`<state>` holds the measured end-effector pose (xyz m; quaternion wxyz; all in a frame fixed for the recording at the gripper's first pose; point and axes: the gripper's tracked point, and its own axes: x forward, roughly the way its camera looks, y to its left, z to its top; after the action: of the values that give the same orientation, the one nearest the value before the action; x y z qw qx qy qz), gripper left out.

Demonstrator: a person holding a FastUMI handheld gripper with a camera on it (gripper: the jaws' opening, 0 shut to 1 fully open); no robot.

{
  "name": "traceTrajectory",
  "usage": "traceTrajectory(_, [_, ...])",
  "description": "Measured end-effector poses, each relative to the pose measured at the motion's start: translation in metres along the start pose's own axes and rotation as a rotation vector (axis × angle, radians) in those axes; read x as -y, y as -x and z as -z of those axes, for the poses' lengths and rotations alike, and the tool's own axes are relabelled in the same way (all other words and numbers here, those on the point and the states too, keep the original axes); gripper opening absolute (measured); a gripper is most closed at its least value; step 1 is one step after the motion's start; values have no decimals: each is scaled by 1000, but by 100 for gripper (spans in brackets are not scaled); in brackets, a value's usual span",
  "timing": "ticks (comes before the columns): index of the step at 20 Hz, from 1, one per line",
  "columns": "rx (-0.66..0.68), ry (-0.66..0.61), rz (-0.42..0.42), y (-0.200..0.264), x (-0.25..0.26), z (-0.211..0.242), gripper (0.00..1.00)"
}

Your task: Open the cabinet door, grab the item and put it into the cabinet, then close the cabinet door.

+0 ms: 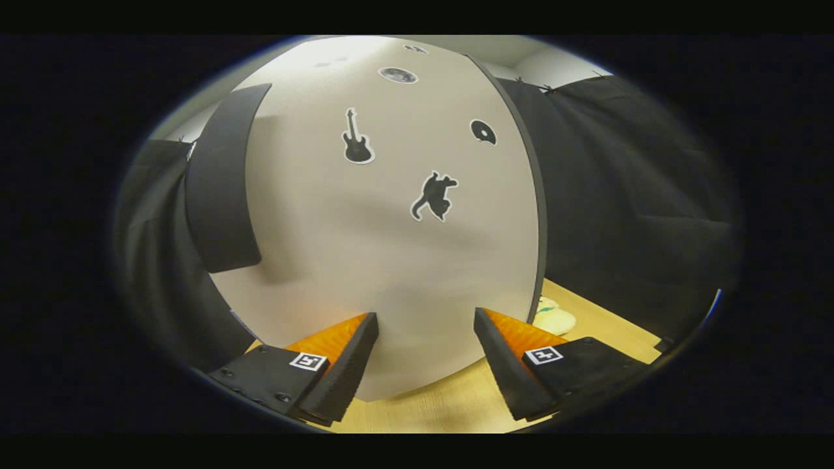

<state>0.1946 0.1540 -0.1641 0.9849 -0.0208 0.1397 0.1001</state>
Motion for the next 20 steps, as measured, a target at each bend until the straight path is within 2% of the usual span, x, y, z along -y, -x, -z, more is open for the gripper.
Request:
traceTrajectory(14, [-11,64,29,-15,-12,7,95])
traceTrajectory(20, [-10,52,40,-16,-12,8,95])
